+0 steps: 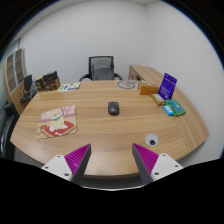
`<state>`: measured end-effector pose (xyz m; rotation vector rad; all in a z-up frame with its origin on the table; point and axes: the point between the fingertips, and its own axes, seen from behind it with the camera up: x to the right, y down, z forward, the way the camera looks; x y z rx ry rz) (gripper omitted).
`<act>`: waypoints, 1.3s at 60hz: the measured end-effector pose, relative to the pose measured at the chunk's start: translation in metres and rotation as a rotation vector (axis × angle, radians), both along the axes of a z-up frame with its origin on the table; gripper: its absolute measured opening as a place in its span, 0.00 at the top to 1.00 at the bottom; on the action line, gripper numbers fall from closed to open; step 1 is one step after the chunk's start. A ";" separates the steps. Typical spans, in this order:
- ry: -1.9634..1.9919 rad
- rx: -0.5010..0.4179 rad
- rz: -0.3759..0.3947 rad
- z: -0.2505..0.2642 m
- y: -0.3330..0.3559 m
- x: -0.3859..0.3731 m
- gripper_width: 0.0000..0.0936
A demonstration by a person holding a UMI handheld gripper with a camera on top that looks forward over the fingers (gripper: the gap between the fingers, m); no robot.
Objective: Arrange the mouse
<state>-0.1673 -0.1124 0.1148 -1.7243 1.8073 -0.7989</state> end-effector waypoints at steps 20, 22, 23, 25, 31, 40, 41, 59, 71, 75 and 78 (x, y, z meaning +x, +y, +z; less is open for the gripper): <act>-0.009 0.031 0.019 -0.054 -0.016 0.074 0.08; -0.010 0.030 0.017 -0.060 -0.018 0.083 0.08; -0.010 0.030 0.016 -0.063 -0.019 0.088 0.08; -0.013 0.031 0.014 -0.068 -0.020 0.098 0.08; -0.018 0.029 0.009 -0.082 -0.025 0.128 0.08; -0.029 0.012 0.005 -0.100 -0.032 0.171 0.08; -0.029 0.012 0.005 -0.102 -0.032 0.175 0.08; -0.028 -0.012 0.021 -0.124 -0.037 0.238 0.08; -0.029 -0.014 0.028 -0.132 -0.036 0.266 0.08; -0.031 -0.011 0.028 -0.131 -0.035 0.274 0.08; -0.032 -0.011 0.030 -0.132 -0.034 0.280 0.08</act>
